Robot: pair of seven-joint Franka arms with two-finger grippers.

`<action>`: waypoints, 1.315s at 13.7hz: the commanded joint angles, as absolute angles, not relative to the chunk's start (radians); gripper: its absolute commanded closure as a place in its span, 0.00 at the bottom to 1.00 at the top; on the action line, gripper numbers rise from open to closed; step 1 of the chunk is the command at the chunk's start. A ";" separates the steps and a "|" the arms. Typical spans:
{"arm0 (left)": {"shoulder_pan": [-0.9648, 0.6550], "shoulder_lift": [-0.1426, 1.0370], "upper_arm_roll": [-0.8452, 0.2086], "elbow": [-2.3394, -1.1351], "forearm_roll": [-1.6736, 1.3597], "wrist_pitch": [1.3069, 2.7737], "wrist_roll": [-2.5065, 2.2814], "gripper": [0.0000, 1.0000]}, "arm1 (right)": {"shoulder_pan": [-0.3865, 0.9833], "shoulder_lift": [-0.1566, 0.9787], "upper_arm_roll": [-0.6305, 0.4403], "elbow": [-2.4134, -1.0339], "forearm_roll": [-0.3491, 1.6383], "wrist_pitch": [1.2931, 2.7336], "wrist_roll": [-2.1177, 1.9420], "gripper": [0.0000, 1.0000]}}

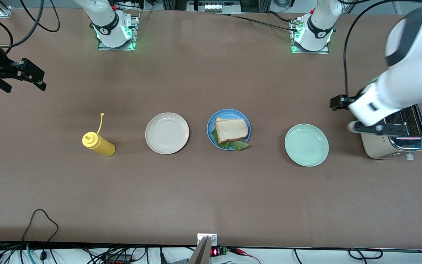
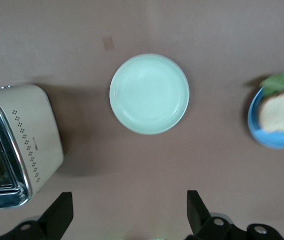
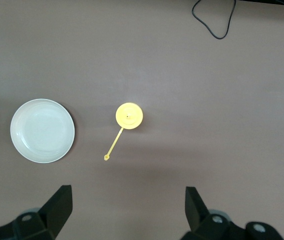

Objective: Make sandwich in blue plate with both arms

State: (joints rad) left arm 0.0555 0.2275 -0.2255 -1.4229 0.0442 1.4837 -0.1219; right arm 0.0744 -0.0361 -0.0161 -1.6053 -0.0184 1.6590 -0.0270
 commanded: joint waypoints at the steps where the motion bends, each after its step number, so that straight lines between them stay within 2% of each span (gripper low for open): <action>1: -0.034 0.088 -0.083 -1.577 -0.015 1.593 -0.028 0.00 | 0.066 -0.034 -0.012 -1.592 -0.026 1.657 -0.069 0.00; 2: -0.050 0.054 -0.065 -1.612 -0.009 1.638 0.033 0.00 | 0.071 -0.034 -0.011 -1.585 -0.029 1.657 -0.061 0.00; 5: -0.060 -0.032 -0.022 -1.712 0.038 1.640 0.173 0.00 | 0.075 -0.025 -0.003 -1.565 -0.035 1.655 -0.061 0.00; 8: -0.058 -0.032 -0.032 -1.706 0.041 1.612 0.019 0.00 | 0.075 -0.017 -0.005 -1.563 -0.028 1.657 -0.060 0.00; 18: -0.061 -0.025 -0.035 -1.698 0.046 1.611 0.040 0.00 | 0.069 -0.005 -0.005 -1.562 -0.023 1.657 -0.069 0.00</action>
